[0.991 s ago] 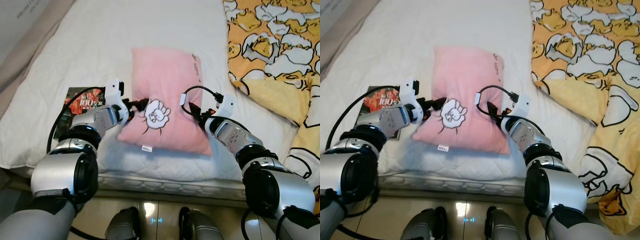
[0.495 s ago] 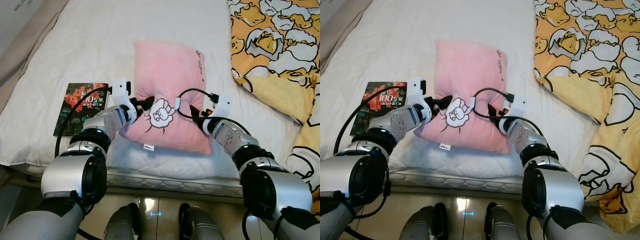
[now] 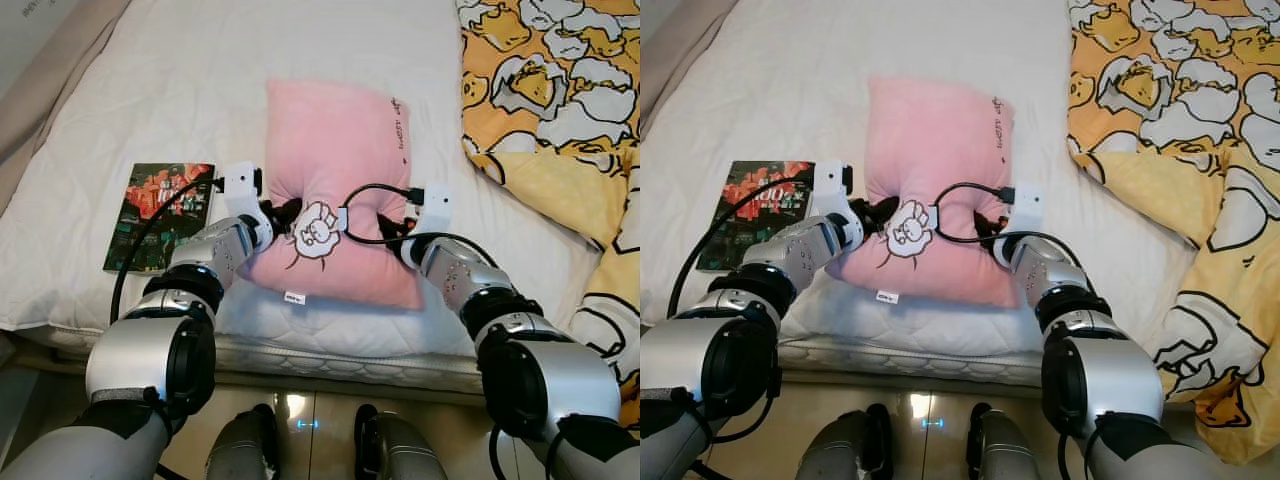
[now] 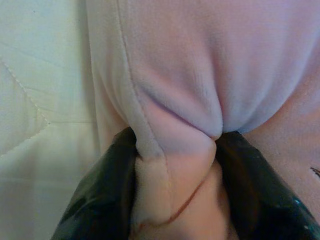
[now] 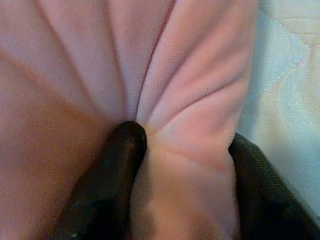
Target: Clean up the room
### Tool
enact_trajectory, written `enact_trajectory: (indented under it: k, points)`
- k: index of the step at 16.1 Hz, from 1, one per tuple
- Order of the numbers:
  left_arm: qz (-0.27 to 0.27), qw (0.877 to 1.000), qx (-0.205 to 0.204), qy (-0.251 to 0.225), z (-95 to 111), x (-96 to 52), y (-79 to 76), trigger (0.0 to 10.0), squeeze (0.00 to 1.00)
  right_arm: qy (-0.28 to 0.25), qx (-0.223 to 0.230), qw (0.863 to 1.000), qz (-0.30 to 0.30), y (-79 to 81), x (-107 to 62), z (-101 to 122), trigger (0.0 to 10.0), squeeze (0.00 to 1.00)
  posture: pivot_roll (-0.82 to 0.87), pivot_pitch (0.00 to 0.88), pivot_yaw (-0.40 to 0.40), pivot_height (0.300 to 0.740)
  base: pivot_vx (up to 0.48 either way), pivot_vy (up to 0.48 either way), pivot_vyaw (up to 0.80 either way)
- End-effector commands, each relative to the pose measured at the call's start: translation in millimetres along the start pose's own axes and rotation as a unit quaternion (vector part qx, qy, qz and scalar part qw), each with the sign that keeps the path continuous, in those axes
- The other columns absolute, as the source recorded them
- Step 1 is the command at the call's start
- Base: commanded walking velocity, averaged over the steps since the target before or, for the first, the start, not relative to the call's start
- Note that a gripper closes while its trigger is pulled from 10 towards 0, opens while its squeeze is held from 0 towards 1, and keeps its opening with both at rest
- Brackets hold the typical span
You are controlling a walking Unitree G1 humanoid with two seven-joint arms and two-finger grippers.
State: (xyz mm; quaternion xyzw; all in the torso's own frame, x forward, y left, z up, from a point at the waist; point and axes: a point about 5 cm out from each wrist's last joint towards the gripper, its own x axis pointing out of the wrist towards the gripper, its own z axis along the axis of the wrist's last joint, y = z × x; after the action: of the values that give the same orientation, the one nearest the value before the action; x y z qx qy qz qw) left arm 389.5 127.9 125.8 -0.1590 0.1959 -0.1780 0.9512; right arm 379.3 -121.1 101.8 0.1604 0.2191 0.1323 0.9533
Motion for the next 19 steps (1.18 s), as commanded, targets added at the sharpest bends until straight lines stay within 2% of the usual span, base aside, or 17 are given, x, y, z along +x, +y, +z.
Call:
enact_trajectory:
  k: [1, 3, 5, 6, 7, 8, 10, 11, 13, 16, 17, 18, 19]
  points:
    - [0.002, 0.999, -0.004, 0.041, -25, 1.0, -1.7, 0.0, 0.00, 0.051, -0.005, 0.999, -0.005, 4.6, 1.4, -24, 0.0, 0.00, -0.09, 0.279, -0.025, 0.740, 0.000, 0.000, 0.00]
    - [0.000, 1.000, -0.010, 0.027, -26, 1.1, -2.0, 0.0, 0.00, 0.049, 0.007, 0.999, 0.006, 9.7, 2.6, -26, 0.0, 0.00, -0.09, 0.258, -0.032, 0.740, 0.000, 0.000, 0.00]
    - [-0.002, 1.000, 0.013, 0.015, -26, 3.1, -6.7, 0.0, 0.00, 0.036, 0.029, 0.999, 0.007, 12.0, 3.6, -20, 0.0, 0.00, -0.07, 0.225, -0.048, 0.740, 0.000, 0.000, 0.00]
    - [-0.004, 1.000, 0.026, 0.014, -27, 3.9, -8.8, 0.0, 0.00, 0.036, 0.027, 0.999, 0.009, 13.0, 3.8, -21, 0.0, 0.00, -0.06, 0.218, -0.046, 0.740, 0.000, 0.000, 0.00]
    - [-0.002, 1.000, 0.018, 0.002, -24, 4.9, -10.8, 0.0, 0.00, 0.037, 0.017, 0.999, 0.006, 13.5, 4.0, -22, 0.0, 0.00, -0.06, 0.205, -0.043, 0.740, 0.000, 0.000, 0.00]
    - [0.006, 1.000, 0.025, -0.011, -20, 5.6, -11.7, 0.0, 0.00, 0.025, 0.024, 0.999, -0.006, 13.1, 4.5, -18, 0.0, 0.00, -0.05, 0.182, -0.043, 0.740, 0.000, 0.000, 0.00]
    - [0.017, 0.997, 0.068, -0.019, -11, 5.6, -10.8, 0.0, 0.00, -0.007, 0.020, 1.000, 0.002, 20.6, 7.0, 0, 0.0, 0.00, -0.05, 0.153, -0.042, 0.740, 0.000, 0.000, 0.00]
    - [0.018, 0.996, 0.078, -0.039, 4, 5.3, -11.0, 0.0, 0.00, -0.025, 0.012, 1.000, 0.004, 24.0, 7.7, 12, 0.0, 0.00, -0.04, 0.123, -0.041, 0.740, 0.000, 0.000, 0.00]
    - [0.012, 0.989, 0.108, -0.104, 48, 1.6, -14.4, 0.0, 0.00, -0.061, -0.008, 0.998, 0.010, 29.2, 7.6, 35, 0.0, 0.00, -0.02, 0.083, -0.043, 0.740, 0.000, 0.000, 0.00]
    - [-0.011, 0.967, 0.181, -0.181, 104, -11.4, -21.9, 0.0, 0.00, -0.134, -0.042, 0.990, 0.029, 40.9, 3.7, 75, 0.0, 0.00, -0.02, 0.032, -0.045, 0.740, 0.000, 0.000, 0.00]
    - [-0.013, 0.959, 0.207, -0.195, 114, -15.8, -22.1, 0.0, 0.00, -0.160, -0.066, 0.984, 0.029, 42.0, 0.9, 86, 0.0, 0.00, -0.02, 0.014, -0.043, 0.740, 0.000, 0.000, 0.00]
    - [-0.014, 0.957, 0.212, -0.199, 117, -17.2, -22.1, 0.0, 0.00, -0.169, -0.073, 0.982, 0.030, 42.2, -0.1, 90, 0.0, 0.00, -0.02, 0.014, -0.043, 0.740, 0.000, 0.000, 0.00]
    - [-0.007, 0.940, 0.264, -0.216, 125, -23.3, -20.7, 0.0, 0.00, -0.204, -0.092, 0.975, 0.005, 36.0, -5.5, 102, 0.0, 0.00, -0.04, 0.000, -0.038, 0.740, 0.000, 0.000, 0.00]
